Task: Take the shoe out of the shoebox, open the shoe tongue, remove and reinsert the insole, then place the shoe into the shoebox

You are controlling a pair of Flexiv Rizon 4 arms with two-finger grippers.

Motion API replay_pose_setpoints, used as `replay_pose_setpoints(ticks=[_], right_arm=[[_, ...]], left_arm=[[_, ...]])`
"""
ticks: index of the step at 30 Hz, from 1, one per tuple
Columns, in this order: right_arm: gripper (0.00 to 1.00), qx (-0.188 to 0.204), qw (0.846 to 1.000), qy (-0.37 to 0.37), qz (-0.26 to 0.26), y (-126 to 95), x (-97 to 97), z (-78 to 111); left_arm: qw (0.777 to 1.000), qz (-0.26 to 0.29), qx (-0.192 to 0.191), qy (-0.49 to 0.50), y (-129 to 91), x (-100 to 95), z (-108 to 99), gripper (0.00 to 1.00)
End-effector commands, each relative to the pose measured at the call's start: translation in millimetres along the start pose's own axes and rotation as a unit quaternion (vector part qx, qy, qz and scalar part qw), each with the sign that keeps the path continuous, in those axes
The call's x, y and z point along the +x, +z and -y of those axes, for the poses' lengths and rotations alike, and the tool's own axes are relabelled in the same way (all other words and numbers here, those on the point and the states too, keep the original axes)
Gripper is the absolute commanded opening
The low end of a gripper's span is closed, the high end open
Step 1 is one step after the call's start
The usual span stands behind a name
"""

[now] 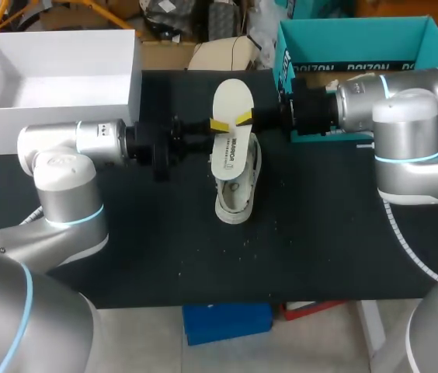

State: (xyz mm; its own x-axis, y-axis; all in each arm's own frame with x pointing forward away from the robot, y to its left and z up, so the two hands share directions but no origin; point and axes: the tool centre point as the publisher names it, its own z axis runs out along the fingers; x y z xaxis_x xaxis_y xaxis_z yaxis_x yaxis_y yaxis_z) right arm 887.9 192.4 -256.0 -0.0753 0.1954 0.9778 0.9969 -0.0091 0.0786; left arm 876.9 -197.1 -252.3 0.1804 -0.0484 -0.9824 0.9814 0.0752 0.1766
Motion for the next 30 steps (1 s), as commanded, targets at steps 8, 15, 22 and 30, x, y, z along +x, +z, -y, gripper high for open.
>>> replay_pose_setpoints(ticks=[8,15,22,30], right_arm=[[0.0,-0.001,1.0,0.0,0.002,1,0.6,0.2],[0.0,-0.001,1.0,0.0,0.002,1,0.6,0.2],[1.0,-0.019,0.999,-0.006,0.029,-7,1.1,-1.7],[1.0,-0.074,0.99,-0.029,0.116,-39,8.8,1.0]], left_arm=[[1.0,0.001,0.005,-0.003,11,2.8,0,0.24],[1.0,-0.006,0.006,-0.009,14,5.0,-1,0.0],[0.998,-0.055,-0.001,-0.022,16,5.5,2,0.0],[0.988,-0.151,0.009,-0.028,10,1.0,26,0.0]])
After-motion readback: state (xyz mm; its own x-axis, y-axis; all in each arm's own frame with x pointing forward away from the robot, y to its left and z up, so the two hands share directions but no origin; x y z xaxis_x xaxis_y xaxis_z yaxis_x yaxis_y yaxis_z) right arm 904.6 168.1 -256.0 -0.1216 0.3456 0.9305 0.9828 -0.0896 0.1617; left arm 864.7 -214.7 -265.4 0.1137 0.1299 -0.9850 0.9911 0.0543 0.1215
